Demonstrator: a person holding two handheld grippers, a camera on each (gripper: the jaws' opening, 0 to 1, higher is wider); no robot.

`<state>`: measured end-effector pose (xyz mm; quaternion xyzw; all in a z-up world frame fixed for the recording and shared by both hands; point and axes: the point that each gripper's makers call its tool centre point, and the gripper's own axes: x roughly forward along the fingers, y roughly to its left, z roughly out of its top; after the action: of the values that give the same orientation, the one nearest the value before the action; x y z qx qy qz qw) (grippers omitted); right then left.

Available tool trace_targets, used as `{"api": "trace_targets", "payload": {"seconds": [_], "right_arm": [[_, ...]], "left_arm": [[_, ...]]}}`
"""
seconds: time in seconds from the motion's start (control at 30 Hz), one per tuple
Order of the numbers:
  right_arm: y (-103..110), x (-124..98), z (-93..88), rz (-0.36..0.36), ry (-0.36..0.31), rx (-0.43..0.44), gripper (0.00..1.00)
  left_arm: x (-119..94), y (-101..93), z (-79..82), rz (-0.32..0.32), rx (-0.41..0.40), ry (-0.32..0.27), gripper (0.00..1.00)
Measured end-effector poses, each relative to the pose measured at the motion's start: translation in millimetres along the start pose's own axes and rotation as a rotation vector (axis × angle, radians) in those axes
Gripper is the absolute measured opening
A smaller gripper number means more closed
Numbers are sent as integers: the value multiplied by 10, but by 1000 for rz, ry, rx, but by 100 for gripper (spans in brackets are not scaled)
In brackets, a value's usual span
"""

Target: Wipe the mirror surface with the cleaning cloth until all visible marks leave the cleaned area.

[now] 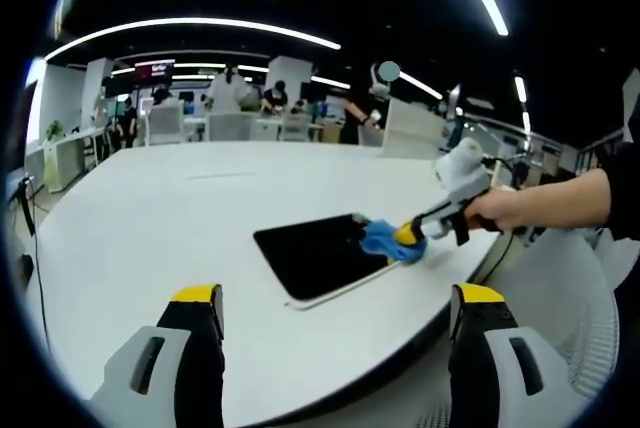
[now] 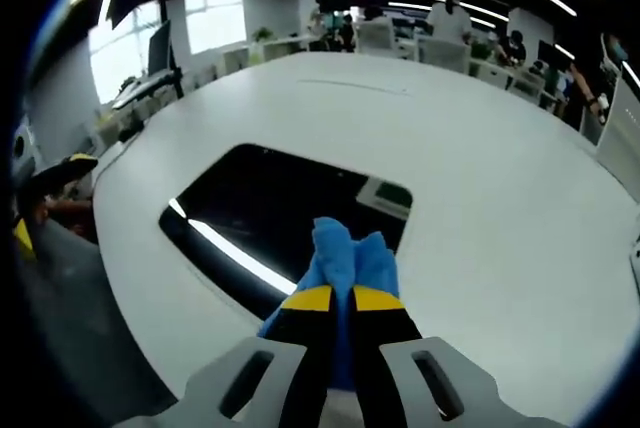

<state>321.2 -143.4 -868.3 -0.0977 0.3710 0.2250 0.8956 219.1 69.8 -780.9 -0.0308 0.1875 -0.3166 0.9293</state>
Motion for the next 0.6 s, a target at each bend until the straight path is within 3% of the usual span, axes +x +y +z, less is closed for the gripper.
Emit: {"api": "trace_targets", "payload": {"seconds": [0.23,0.33,0.6], "right_arm": [[3,0,-3,-7,1,16,0],[19,1,0,-7,-2,-30,0],[281,56,59,44,0,-65,0]], "left_arm": [[-2,7,5,5,3,-3,96],[-7,16,32,12,7,-20,98],[-8,21,35,15,9,-22,99]]}}
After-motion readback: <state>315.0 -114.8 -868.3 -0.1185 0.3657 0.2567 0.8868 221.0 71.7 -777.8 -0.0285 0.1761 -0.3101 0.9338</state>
